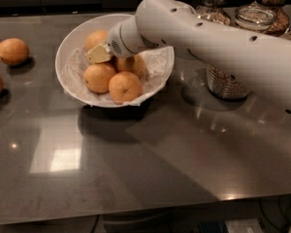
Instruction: Pick orange from white bowl
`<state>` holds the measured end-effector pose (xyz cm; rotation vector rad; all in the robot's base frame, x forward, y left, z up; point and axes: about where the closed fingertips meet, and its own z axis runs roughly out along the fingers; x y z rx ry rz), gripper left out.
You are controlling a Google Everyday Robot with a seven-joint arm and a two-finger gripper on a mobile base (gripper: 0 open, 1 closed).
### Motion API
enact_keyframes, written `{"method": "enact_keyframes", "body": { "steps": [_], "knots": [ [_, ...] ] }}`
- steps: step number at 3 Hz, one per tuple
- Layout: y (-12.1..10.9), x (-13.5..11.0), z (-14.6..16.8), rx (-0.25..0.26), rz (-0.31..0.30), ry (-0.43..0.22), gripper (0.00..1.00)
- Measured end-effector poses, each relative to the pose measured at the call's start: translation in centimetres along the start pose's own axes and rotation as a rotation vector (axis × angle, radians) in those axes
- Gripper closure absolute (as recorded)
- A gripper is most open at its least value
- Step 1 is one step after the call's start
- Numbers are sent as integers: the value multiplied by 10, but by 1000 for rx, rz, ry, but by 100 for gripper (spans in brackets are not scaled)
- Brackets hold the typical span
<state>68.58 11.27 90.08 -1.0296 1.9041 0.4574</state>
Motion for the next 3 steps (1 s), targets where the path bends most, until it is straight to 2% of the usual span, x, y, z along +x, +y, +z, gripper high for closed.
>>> {"method": "enact_keyframes", "body": {
  "steps": [1,3],
  "knots": [
    [0,0,0,0,0,0,100],
    [4,-7,-8,-3,-13,-20,100]
  ]
}}
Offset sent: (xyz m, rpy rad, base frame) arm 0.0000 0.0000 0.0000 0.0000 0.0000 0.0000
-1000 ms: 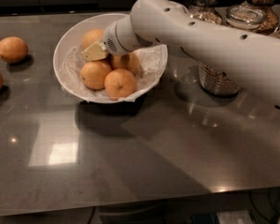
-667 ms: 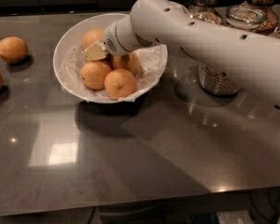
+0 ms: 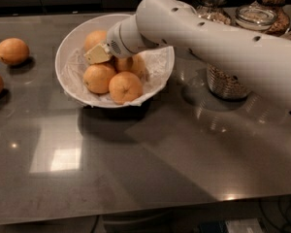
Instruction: Pick orange from white bowl
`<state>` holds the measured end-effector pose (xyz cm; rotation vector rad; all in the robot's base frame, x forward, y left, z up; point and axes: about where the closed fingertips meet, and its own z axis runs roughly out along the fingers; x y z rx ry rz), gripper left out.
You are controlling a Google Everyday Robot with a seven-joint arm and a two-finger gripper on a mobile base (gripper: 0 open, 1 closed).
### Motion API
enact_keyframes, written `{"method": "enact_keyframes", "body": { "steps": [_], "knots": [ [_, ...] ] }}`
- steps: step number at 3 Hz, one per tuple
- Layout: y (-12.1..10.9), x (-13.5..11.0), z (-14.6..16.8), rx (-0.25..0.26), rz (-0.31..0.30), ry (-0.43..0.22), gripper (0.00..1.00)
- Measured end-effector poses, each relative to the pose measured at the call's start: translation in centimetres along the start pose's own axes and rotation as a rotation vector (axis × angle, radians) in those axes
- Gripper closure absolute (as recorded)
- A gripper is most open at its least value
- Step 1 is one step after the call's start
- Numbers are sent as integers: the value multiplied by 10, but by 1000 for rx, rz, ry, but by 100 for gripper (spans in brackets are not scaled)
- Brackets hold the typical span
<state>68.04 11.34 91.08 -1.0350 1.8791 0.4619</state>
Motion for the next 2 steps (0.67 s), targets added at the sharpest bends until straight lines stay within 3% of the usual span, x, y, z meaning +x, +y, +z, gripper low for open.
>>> {"method": "enact_keyframes", "body": {
  "steps": [2],
  "knots": [
    [1,-11,-22,27,-22,-44,100]
  ]
}}
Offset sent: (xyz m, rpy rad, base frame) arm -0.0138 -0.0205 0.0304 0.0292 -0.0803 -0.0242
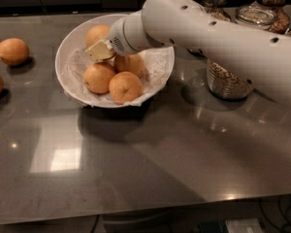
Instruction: Pick orange from white bowl
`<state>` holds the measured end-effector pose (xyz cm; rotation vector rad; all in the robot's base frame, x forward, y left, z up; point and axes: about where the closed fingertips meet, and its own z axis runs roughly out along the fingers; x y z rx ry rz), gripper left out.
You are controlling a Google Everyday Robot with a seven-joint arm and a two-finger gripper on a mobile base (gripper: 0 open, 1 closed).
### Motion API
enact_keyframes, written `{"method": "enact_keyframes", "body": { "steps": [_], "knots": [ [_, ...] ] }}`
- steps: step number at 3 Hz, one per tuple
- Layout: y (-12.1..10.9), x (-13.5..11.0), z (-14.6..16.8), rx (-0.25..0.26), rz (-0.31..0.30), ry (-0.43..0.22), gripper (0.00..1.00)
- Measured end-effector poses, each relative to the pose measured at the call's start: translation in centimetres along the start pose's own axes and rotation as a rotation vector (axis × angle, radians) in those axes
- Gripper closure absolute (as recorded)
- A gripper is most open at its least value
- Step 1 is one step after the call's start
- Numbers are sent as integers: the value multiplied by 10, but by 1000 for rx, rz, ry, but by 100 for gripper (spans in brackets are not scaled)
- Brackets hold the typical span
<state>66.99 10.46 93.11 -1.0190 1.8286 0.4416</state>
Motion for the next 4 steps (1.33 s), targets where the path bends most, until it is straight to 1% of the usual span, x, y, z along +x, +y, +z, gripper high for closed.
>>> {"method": "enact_keyframes", "body": {
  "steps": [2,3,4],
  "knots": [
    [-8,-3,-31,52,-18,-28,100],
    [-17,-9,-57,74,-44,-58,100],
    [-30,-12,-88,76,-70,-95,100]
  ]
}}
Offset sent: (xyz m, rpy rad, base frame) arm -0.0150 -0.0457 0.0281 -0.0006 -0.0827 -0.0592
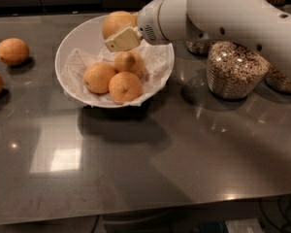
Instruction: Pick orange from white bowl
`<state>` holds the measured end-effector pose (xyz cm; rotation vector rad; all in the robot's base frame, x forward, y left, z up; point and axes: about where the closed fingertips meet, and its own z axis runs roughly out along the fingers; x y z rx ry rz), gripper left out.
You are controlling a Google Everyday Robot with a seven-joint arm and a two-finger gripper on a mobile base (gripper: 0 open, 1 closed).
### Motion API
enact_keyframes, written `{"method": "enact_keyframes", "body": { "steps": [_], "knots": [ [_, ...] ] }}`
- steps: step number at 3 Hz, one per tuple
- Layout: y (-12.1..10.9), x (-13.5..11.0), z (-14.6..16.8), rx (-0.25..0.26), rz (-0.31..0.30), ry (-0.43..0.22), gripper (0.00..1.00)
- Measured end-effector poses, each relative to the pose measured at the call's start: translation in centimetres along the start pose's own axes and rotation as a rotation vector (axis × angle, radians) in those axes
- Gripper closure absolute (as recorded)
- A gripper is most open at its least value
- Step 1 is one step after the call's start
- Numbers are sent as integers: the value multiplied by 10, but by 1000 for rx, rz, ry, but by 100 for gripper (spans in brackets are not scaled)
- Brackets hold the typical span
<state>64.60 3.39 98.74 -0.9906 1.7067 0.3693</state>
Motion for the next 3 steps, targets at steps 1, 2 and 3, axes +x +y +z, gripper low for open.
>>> {"method": "enact_keyframes", "body": {
  "steps": [1,2,3],
  "knots": [
    [-6,-2,-26,-45,-21,-27,100],
    [-2,-1,-42,-92,-41,-27,100],
    [0,0,-42,-98,-44,-23,100]
  ]
}}
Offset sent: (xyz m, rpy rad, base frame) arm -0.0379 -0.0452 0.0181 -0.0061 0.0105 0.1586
